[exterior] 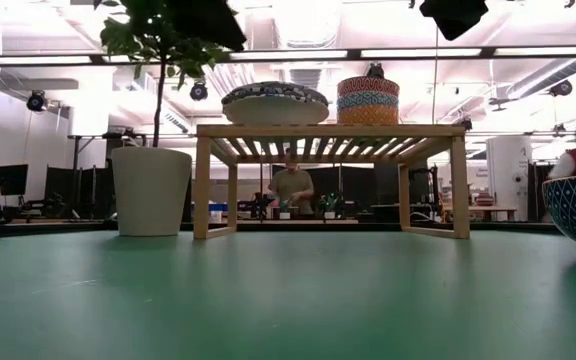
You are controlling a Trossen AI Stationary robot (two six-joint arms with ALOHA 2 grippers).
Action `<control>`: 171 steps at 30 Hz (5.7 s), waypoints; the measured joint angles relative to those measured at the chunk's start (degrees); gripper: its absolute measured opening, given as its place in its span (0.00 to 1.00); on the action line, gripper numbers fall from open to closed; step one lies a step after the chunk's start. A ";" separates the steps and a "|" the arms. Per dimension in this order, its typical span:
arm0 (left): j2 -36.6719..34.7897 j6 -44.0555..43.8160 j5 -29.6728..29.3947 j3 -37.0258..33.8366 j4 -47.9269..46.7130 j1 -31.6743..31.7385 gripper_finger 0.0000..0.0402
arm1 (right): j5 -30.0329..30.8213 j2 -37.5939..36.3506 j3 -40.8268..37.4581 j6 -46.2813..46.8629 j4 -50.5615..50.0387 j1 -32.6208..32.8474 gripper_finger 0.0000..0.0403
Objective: Place and stack bowls onto a shelf
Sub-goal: Stack the blue/white bowl on top of the blue/white bowl on the shelf, then stack the light orange bowl on top of the blue bowl on the shelf
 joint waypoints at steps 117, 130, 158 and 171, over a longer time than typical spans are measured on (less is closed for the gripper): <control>2.40 -2.80 -10.40 -14.19 25.75 -15.61 0.00 | 20.90 41.70 70.06 14.52 -63.62 1.21 0.03; 2.40 -2.80 -10.39 -14.19 25.73 -15.61 0.00 | 19.60 41.66 83.59 -1.27 -72.34 -14.94 0.03; 2.38 -2.78 -10.37 -14.38 24.82 -15.61 0.00 | -5.20 42.01 81.62 -14.81 -71.85 -48.13 0.03; 2.38 -2.78 -10.38 -14.65 24.85 -15.63 0.00 | -4.52 41.96 81.18 -12.74 -71.12 -48.12 0.25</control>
